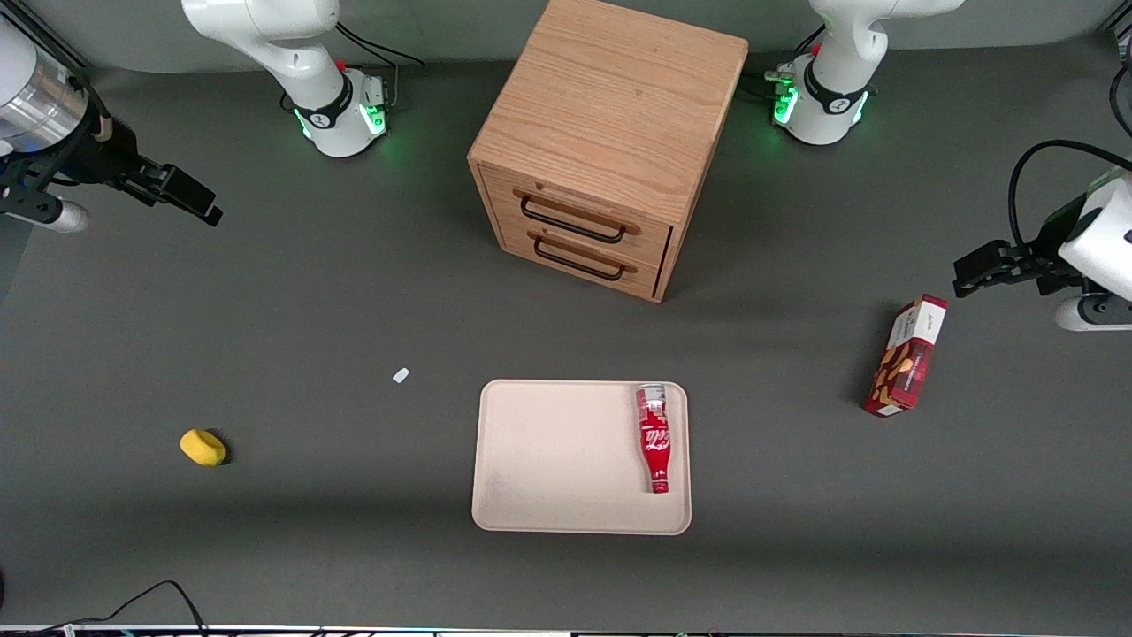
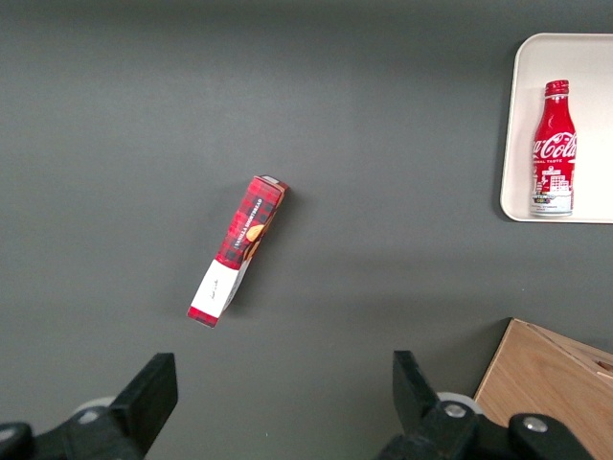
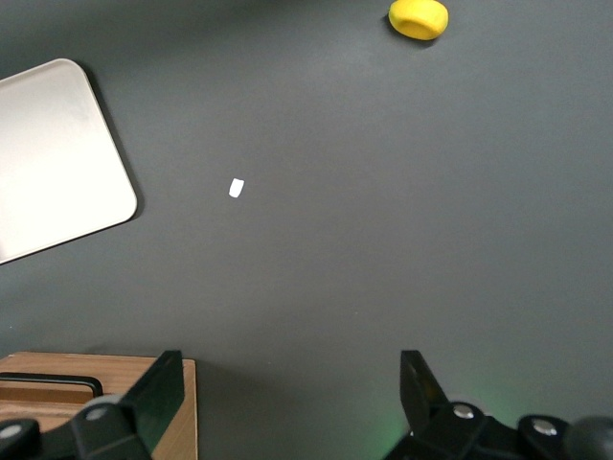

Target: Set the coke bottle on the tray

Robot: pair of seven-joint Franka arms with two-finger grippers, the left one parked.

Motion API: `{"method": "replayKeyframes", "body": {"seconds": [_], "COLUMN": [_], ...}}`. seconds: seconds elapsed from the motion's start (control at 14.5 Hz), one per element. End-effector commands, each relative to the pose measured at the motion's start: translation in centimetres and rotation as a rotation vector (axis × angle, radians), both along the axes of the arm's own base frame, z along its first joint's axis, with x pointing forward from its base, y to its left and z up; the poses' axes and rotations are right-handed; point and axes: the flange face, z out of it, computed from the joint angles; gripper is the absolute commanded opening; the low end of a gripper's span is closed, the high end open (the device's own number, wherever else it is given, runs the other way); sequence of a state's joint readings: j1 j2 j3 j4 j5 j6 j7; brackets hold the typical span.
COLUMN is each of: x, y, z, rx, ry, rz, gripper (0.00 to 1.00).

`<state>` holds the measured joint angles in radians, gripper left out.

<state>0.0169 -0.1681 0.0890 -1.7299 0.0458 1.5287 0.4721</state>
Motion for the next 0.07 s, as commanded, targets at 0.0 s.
{"method": "replayKeyframes", "body": {"seconds": [0.0], "x": [0.52], "y": [0.02], "z": [0.64], "rx": [0.026], "ry": [0.016], "rz": [0.015], "gripper": [1.00]}}
